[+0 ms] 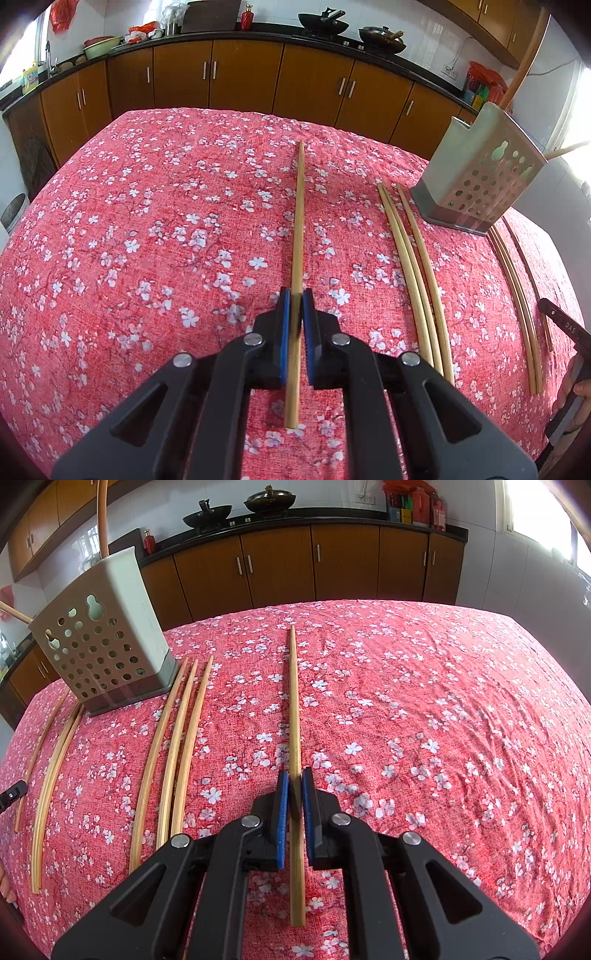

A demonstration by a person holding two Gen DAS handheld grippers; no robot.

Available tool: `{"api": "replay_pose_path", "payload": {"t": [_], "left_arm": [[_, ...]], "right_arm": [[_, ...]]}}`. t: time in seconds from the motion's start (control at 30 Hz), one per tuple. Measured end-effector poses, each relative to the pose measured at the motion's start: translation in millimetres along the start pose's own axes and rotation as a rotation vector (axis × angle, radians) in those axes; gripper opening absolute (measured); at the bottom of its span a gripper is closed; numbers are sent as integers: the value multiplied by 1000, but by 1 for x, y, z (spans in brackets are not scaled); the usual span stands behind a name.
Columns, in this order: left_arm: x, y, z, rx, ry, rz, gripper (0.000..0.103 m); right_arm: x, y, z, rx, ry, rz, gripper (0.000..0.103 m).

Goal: Organize utensils

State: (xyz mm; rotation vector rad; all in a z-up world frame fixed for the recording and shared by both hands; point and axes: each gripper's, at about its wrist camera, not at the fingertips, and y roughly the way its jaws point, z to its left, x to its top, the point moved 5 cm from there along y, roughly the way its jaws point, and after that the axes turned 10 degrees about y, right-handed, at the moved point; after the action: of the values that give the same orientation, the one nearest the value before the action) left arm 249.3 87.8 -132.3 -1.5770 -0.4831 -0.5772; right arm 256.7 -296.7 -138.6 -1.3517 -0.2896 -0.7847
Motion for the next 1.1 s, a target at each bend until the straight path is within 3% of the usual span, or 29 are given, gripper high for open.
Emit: {"api": "replay_pose_path", "payload": {"t": [0.6,0.7,1.1], "left_arm": [[-11,-7,-12,77,100,20,8],[-9,-10,-14,78,107,15,8],[42,-102,-18,27,54,-267,8]], "right_arm": [[-14,-13,0,3,-13,-3,8],[-13,-26,0,20,-5,-35,8],[27,-118,-2,113,12,-287,8]]}}
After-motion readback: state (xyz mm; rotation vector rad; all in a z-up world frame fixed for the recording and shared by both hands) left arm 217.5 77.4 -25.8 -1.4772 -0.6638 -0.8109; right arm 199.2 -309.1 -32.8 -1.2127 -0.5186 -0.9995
